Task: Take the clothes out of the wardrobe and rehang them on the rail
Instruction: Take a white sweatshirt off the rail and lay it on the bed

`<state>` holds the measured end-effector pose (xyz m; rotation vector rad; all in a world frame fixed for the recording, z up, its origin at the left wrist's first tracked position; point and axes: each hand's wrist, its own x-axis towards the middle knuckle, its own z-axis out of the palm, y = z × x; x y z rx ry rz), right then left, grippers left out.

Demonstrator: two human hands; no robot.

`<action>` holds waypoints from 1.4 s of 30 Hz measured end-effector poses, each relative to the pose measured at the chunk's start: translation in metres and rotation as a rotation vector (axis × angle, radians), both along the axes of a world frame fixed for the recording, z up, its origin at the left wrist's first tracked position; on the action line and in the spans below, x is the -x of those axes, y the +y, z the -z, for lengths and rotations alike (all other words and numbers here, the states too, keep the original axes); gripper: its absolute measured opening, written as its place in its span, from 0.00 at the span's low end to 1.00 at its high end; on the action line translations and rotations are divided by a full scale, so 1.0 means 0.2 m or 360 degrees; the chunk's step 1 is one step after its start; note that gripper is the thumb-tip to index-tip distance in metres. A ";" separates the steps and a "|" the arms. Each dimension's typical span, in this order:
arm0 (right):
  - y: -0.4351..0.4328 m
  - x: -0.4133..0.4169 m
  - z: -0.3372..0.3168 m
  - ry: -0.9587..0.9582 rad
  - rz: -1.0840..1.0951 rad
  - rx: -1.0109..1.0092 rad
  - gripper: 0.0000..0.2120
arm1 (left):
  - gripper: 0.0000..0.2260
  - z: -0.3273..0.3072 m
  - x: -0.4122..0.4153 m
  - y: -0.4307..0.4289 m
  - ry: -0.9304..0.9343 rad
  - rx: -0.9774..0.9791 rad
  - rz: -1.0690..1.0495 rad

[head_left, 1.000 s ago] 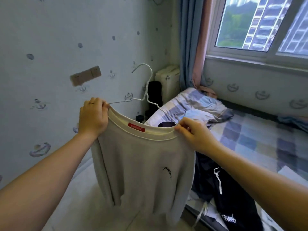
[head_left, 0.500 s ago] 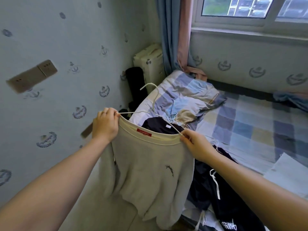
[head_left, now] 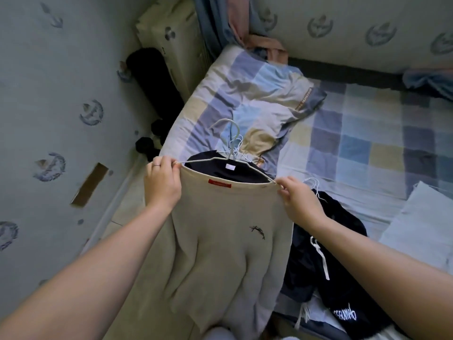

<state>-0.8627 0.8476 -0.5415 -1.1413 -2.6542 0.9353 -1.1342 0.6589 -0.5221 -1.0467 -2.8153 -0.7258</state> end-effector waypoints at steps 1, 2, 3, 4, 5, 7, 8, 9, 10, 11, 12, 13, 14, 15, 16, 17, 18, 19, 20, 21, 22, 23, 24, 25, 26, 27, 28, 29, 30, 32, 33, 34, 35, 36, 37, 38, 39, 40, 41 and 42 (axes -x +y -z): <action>0.04 0.05 0.07 -0.0027 0.0053 -0.0021 0.11 | 0.12 0.08 0.05 0.06 -0.0017 0.0001 0.0036; 0.06 0.10 0.16 -0.0071 0.0110 -0.0024 0.11 | 0.12 0.18 0.11 0.11 -0.0039 0.0018 0.0079; 0.09 0.15 0.24 -0.0125 0.0167 -0.0018 0.11 | 0.12 0.28 0.15 0.16 -0.0068 0.0037 0.0118; 0.11 0.19 0.33 -0.0165 0.0209 -0.0029 0.11 | 0.11 0.37 0.20 0.21 -0.0088 0.0055 0.0152; 0.14 0.24 0.42 -0.0207 0.0245 -0.0039 0.12 | 0.10 0.46 0.25 0.25 -0.0113 0.0076 0.0178; 0.19 0.35 0.59 -0.0281 0.0314 -0.0049 0.12 | 0.09 0.67 0.35 0.32 -0.0168 0.0125 0.0220; 0.22 0.40 0.69 -0.0303 0.0342 -0.0063 0.13 | 0.09 0.77 0.39 0.35 -0.0176 0.0153 0.0245; 0.25 0.44 0.79 -0.0326 0.0373 -0.0072 0.13 | 0.08 0.87 0.43 0.39 -0.0188 0.0186 0.0283; 0.28 0.49 0.89 -0.0344 0.0406 -0.0070 0.15 | 0.08 0.96 0.47 0.43 -0.0206 0.0219 0.0317; 0.31 0.53 0.98 -0.0355 0.0439 -0.0058 0.16 | 0.08 1.05 0.51 0.46 -0.0219 0.0250 0.0346; 0.34 0.56 1.08 -0.0361 0.0467 -0.0039 0.17 | 0.08 1.13 0.53 0.50 -0.0222 0.0277 0.0381; 0.36 0.60 1.17 -0.0364 0.0490 -0.0017 0.17 | 0.08 1.21 0.55 0.54 -0.0218 0.0297 0.0422; 0.37 0.63 1.26 -0.0365 0.0513 0.0000 0.17 | 0.08 1.28 0.57 0.58 -0.0222 0.0315 0.0464; 0.39 0.66 1.35 -0.0363 0.0542 0.0011 0.17 | 0.08 1.35 0.58 0.61 -0.0241 0.0334 0.0504; 0.41 0.69 1.42 -0.0358 0.0574 0.0015 0.17 | 0.08 1.41 0.58 0.64 -0.0272 0.0352 0.0540; 0.42 0.72 1.49 -0.0352 0.0604 0.0019 0.18 | 0.09 1.46 0.58 0.67 -0.0312 0.0364 0.0562; 0.44 0.75 1.54 -0.0356 0.0628 0.0029 0.19 | 0.10 1.50 0.57 0.70 -0.0359 0.0369 0.0561; 0.45 0.77 1.59 -0.0377 0.0649 0.0043 0.20 | 0.12 1.53 0.57 0.71 -0.0414 0.0374 0.0545; 0.47 0.79 1.62 -0.0414 0.0670 0.0062 0.21 | 0.13 1.56 0.55 0.72 -0.0472 0.0378 0.0525; 0.48 0.79 1.64 -0.0460 0.0680 0.0079 0.22 | 0.14 1.58 0.54 0.72 -0.0517 0.0388 0.0511; 0.47 0.79 1.65 -0.0510 0.0672 0.0091 0.24 | 0.15 1.60 0.53 0.71 -0.0541 0.0406 0.0510; 0.46 0.78 1.65 -0.0554 0.0650 0.0101 0.26 | 0.17 1.60 0.52 0.70 -0.0551 0.0439 0.0515; 0.44 0.76 1.64 -0.0591 0.0620 0.0110 0.27 | 0.18 1.60 0.50 0.68 -0.0562 0.0490 0.0518; 0.41 0.74 1.61 -0.0620 0.0582 0.0119 0.28 | 0.20 1.59 0.48 0.66 -0.0576 0.0556 0.0514; 0.38 0.71 1.59 -0.0642 0.0535 0.0118 0.28 | 0.22 1.57 0.46 0.64 -0.0585 0.0628 0.0509; 0.34 0.68 1.55 -0.0655 0.0486 0.0110 0.29 | 0.24 1.53 0.44 0.61 -0.0584 0.0693 0.0502; 0.31 0.65 1.50 -0.0663 0.0438 0.0104 0.29 | 0.25 1.49 0.41 0.59 -0.0579 0.0743 0.0495; 0.28 0.61 1.44 -0.0674 0.0391 0.0103 0.29 | 0.27 1.44 0.38 0.56 -0.0575 0.0781 0.0490; 0.24 0.58 1.38 -0.0694 0.0339 0.0104 0.30 | 0.28 1.39 0.34 0.53 -0.0575 0.0819 0.0486; 0.18 0.50 1.24 -0.0746 0.0230 0.0090 0.30 | 0.29 1.26 0.27 0.46 -0.0589 0.0887 0.0467; 0.16 0.46 1.16 -0.0767 0.0171 0.0071 0.30 | 0.30 1.19 0.22 0.43 -0.0610 0.0907 0.0451; 0.13 0.42 1.09 -0.0787 0.0108 0.0052 0.29 | 0.30 1.12 0.18 0.40 -0.0636 0.0917 0.0430; 0.11 0.38 1.02 -0.0806 0.0048 0.0038 0.29 | 0.31 1.05 0.13 0.36 -0.0664 0.0918 0.0404; 0.09 0.35 0.94 -0.0819 -0.0007 0.0031 0.29 | 0.31 0.98 0.08 0.32 -0.0687 0.0915 0.0378; 0.07 0.31 0.87 -0.0829 -0.0059 0.0032 0.30 | 0.31 0.90 0.03 0.27 -0.0707 0.0919 0.0354; 0.05 0.28 0.79 -0.0834 -0.0114 0.0028 0.30 | 0.32 0.83 -0.03 0.22 -0.0721 0.0925 0.0331; 0.03 0.25 0.72 -0.0836 -0.0173 0.0015 0.30 | 0.32 0.77 -0.09 0.17 -0.0730 0.0928 0.0306; 0.00 0.22 0.65 -0.0833 -0.0230 -0.0001 0.30 | 0.32 0.70 -0.14 0.12 -0.0743 0.0928 0.0273; -0.02 0.19 0.58 -0.0818 -0.0281 -0.0018 0.30 | 0.32 0.64 -0.20 0.08 -0.0756 0.0919 0.0233; -0.04 0.17 0.51 -0.0794 -0.0328 -0.0034 0.30 | 0.32 0.58 -0.25 0.04 -0.0764 0.0904 0.0192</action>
